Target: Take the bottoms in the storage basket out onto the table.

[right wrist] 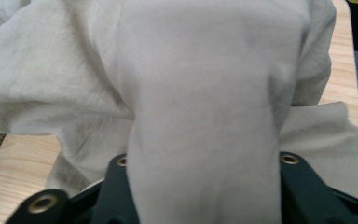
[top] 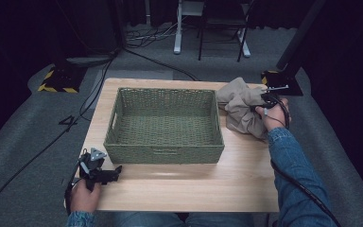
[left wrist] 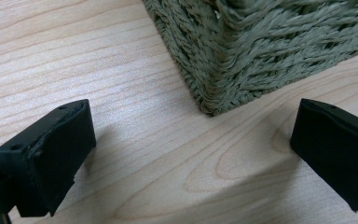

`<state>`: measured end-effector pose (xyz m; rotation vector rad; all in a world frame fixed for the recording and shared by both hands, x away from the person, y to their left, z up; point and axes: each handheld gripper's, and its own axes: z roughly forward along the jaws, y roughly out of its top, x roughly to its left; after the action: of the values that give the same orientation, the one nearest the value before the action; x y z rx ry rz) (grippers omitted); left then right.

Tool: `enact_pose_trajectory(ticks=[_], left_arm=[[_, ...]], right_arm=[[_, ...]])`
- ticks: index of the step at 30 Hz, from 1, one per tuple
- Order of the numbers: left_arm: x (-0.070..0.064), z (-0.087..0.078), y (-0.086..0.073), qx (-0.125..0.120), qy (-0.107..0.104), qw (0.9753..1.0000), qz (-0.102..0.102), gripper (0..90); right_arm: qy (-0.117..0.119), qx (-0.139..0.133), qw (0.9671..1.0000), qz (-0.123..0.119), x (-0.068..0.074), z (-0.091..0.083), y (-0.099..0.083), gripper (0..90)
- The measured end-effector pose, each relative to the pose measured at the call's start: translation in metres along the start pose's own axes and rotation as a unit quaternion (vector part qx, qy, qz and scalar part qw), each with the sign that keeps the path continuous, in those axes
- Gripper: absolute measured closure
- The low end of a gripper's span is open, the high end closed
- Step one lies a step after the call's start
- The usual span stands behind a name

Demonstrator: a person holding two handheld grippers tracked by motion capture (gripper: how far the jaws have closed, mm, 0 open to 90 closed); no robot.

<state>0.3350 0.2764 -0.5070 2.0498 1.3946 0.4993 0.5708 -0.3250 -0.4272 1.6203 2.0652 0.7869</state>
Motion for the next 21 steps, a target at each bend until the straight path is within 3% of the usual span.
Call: enact_pose_trajectory(ticks=[2,3,5,7,11,18,21], left_arm=[[0.0,0.0,0.0,0.0,0.0,1.0,0.0,0.2],[0.0,0.0,0.0,0.0,0.0,1.0,0.0,0.2],[0.0,0.0,0.0,0.0,0.0,1.0,0.0,0.2],[0.0,0.0,0.0,-0.001,0.001,1.0,0.0,0.2],[0.0,0.0,0.0,0.0,0.0,1.0,0.0,0.2],[0.0,0.0,0.0,-0.001,0.001,1.0,0.0,0.2],[0.0,0.0,0.0,0.0,0.0,1.0,0.0,0.2]], right_arm=[[0.002,-0.001,1.0,0.0,-0.001,0.001,-0.001,57.4],[0.015,-0.003,0.9998,0.016,-0.002,0.004,-0.003,49.8],[0.019,-0.006,0.9996,0.018,-0.004,0.005,-0.004,41.1],[0.023,-0.006,0.9993,0.028,-0.004,0.003,-0.003,38.4],[0.016,-0.002,0.9994,0.03,-0.004,-0.004,-0.003,27.9],[0.027,-0.04,0.9988,0.011,-0.003,-0.02,0.0,23.9],[0.038,-0.07,0.9968,0.005,0.0,-0.035,0.002,22.5]])
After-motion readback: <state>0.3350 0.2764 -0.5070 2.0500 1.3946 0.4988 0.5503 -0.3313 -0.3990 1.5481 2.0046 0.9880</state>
